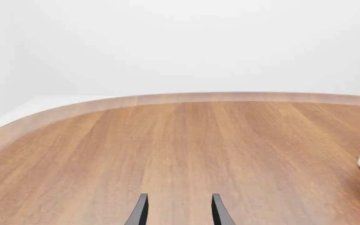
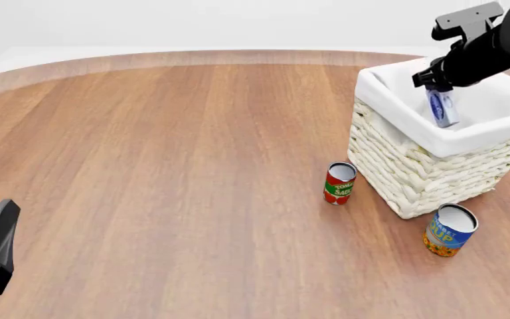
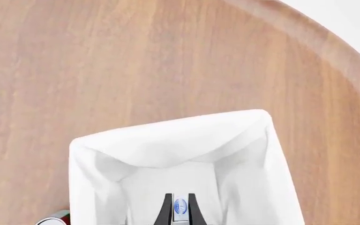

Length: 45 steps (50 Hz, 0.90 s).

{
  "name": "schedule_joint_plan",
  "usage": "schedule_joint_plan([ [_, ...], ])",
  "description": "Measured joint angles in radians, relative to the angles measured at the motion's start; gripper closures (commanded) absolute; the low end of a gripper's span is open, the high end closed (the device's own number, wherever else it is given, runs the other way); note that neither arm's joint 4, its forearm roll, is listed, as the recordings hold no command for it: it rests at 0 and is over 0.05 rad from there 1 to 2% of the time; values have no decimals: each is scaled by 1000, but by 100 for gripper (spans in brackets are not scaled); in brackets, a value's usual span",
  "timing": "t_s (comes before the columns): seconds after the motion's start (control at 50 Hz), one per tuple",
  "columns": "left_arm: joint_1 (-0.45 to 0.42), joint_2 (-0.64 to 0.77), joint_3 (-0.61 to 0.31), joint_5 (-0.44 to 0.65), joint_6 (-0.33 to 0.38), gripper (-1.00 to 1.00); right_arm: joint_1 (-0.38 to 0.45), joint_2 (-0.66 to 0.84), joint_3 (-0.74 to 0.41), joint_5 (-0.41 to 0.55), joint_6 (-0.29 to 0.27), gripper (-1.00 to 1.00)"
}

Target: Pick up the alphabet soup and the cream cheese box, and put them in the basket.

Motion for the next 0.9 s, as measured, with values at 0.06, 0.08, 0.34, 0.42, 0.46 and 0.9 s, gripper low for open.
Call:
schedule_joint_plan([
  [0.06, 0, 0, 0, 0, 0, -100, 0, -1, 3, -1, 0, 100],
  [0.08, 0, 0, 0, 0, 0, -100, 0, -1, 4, -1, 0, 100],
  [0.34, 0, 0, 0, 0, 0, -100, -4, 2, 6, -1, 1, -100],
  [0.42, 0, 0, 0, 0, 0, -100, -7, 2, 1, 2, 2, -100],
  [0.46, 0, 0, 0, 0, 0, -100, -8, 2, -2, 4, 2, -100],
  [0.9, 0, 0, 0, 0, 0, -100, 0, -62, 2, 14, 45, -100],
])
